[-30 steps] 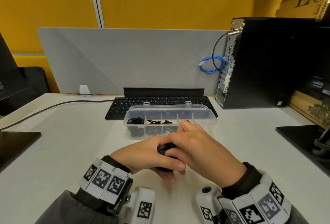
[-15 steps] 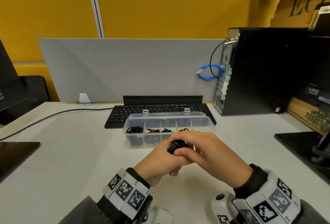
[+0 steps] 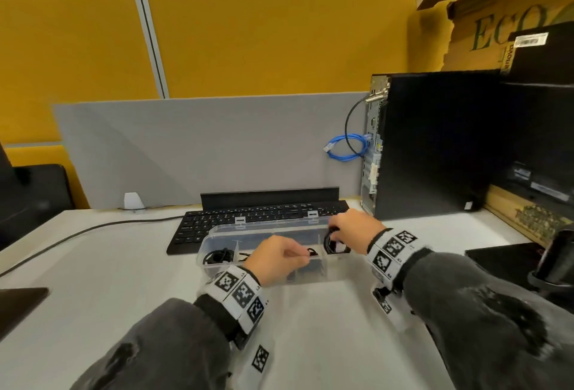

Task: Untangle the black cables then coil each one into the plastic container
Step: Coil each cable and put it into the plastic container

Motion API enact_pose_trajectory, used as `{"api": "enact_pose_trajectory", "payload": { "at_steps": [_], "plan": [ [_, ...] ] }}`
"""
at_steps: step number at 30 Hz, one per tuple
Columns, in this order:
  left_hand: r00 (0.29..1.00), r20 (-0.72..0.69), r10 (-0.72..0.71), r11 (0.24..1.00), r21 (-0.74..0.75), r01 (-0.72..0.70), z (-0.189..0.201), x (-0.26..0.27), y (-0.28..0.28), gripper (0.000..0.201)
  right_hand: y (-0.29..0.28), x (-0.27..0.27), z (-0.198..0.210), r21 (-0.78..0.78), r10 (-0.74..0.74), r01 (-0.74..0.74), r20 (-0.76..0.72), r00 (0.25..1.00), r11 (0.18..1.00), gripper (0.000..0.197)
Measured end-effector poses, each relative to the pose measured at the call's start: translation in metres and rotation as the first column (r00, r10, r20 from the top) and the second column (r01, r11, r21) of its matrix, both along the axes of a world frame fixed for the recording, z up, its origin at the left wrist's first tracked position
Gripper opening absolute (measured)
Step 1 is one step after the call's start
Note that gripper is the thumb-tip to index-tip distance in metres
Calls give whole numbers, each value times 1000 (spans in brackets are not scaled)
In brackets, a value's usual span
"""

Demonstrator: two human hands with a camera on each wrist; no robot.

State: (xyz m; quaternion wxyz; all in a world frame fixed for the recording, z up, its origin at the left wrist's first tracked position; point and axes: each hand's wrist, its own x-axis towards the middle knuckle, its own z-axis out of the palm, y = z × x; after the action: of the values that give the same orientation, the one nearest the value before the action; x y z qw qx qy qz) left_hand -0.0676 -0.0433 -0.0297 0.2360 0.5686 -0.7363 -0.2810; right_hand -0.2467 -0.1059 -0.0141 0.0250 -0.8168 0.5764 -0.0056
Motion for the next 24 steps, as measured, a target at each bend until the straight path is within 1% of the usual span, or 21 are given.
{"api": "enact_pose_trajectory", "payload": {
  "at_steps": [2, 4, 7, 9, 12, 14, 15, 19, 22, 24],
  "plan": [
    [1000, 11, 24, 1000, 0, -24, -2, 1, -2, 21, -6, 4, -5, 74, 63, -54, -121, 991, 996, 26],
    [999, 23, 43, 999, -19, -43, -3, 2, -4, 19, -10, 6, -8, 99, 91, -75, -166, 982, 992, 24],
    [997, 17, 69, 997, -20, -69, -4, 0, -5, 18, -13, 5, -10, 110, 101, -86, -146, 984, 990, 23],
    [997, 13, 80, 997, -24, -80, -4, 0, -6, 17, -14, 5, -9, 123, 118, -101, -138, 983, 987, 27],
    [996, 5, 85, 996, -39, -85, -6, 0, -7, 17, -12, 3, 0, 151, 162, -147, -89, 983, 977, 33],
    [996, 13, 88, 995, -45, -87, -6, 0, -6, 17, -13, -1, 9, 170, 166, -154, -59, 984, 973, 34],
    [996, 11, 89, 995, -44, -89, -6, 0, -6, 18, -14, -3, 11, 181, 170, -155, -66, 983, 971, 33],
    [997, 20, 79, 996, -47, -78, -7, 0, -7, 18, -18, -3, 8, 209, 192, -155, -170, 967, 966, 34],
    [997, 24, 76, 996, -58, -74, -9, 2, -8, 18, -17, 1, 2, 160, 211, -168, -308, 927, 973, 34],
    [997, 19, 79, 995, -56, -78, -11, 2, -10, 17, -17, 2, 0, 125, 222, -189, -358, 907, 974, 32]
  ]
}}
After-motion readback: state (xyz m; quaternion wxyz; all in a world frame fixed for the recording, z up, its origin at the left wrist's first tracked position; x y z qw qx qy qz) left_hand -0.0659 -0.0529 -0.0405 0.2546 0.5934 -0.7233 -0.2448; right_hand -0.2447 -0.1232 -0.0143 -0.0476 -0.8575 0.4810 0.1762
